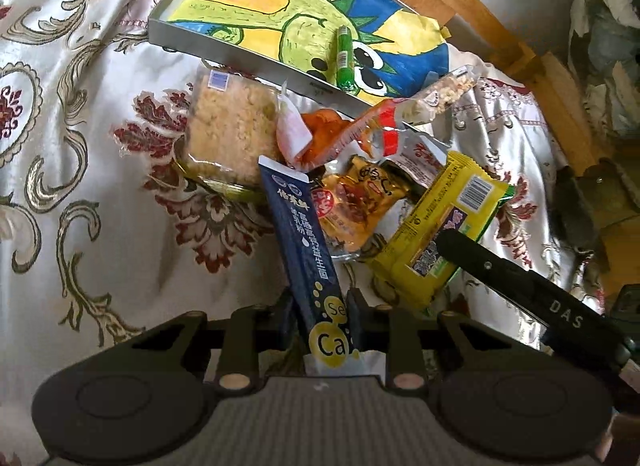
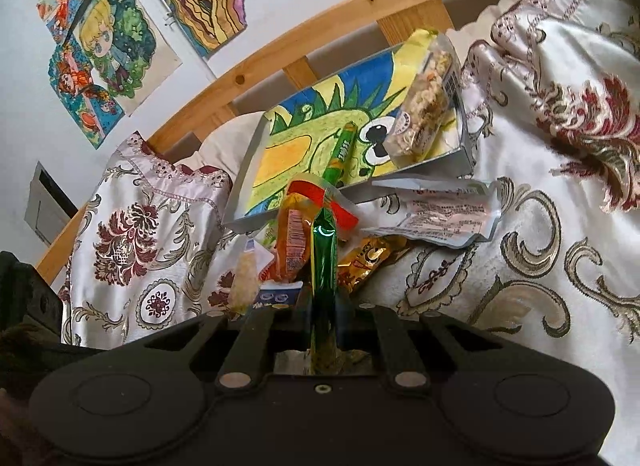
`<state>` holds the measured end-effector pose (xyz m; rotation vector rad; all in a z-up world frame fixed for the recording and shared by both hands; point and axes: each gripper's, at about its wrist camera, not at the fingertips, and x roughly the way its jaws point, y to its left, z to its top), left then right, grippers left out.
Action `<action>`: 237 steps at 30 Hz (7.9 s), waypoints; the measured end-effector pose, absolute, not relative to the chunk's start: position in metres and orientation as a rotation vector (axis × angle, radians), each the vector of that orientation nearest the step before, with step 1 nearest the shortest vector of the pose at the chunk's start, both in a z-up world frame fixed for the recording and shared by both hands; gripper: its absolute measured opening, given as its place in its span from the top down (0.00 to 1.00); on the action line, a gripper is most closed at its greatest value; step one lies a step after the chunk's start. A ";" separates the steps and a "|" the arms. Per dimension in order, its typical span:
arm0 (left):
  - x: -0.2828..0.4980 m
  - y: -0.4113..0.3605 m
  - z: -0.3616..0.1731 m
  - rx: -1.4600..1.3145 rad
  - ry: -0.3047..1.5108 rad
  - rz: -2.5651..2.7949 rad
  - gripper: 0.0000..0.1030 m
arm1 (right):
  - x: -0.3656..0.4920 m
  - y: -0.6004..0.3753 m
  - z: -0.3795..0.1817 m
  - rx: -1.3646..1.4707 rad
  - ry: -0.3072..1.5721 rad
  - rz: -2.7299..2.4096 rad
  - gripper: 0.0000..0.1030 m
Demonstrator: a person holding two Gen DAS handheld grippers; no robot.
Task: Organize snacks
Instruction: 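Grasp the green bottle with the right tool while the left tool grasps the blue packet, then carry the blue Ca packet and green bottle over the dinosaur tray with both tools, then lower both items into the dinosaur tray and open both tools, then withdraw both tools from the tray back over the snack pile, then reach the left tool to the clear rice-cake bag while the right tool reaches the gold packet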
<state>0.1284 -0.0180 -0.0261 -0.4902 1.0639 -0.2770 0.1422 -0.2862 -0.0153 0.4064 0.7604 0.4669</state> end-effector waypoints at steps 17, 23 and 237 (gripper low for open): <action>0.112 -0.020 -0.019 -0.490 1.025 -0.380 0.78 | 0.137 -0.299 0.000 0.401 0.670 0.425 0.90; 0.108 -0.024 -0.015 -0.471 1.006 -0.399 0.79 | 0.138 -0.301 0.000 0.408 0.669 0.421 0.90; 0.209 -0.020 -0.046 0.077 0.802 -0.101 0.01 | 0.208 -0.257 -0.056 0.331 0.817 0.470 0.32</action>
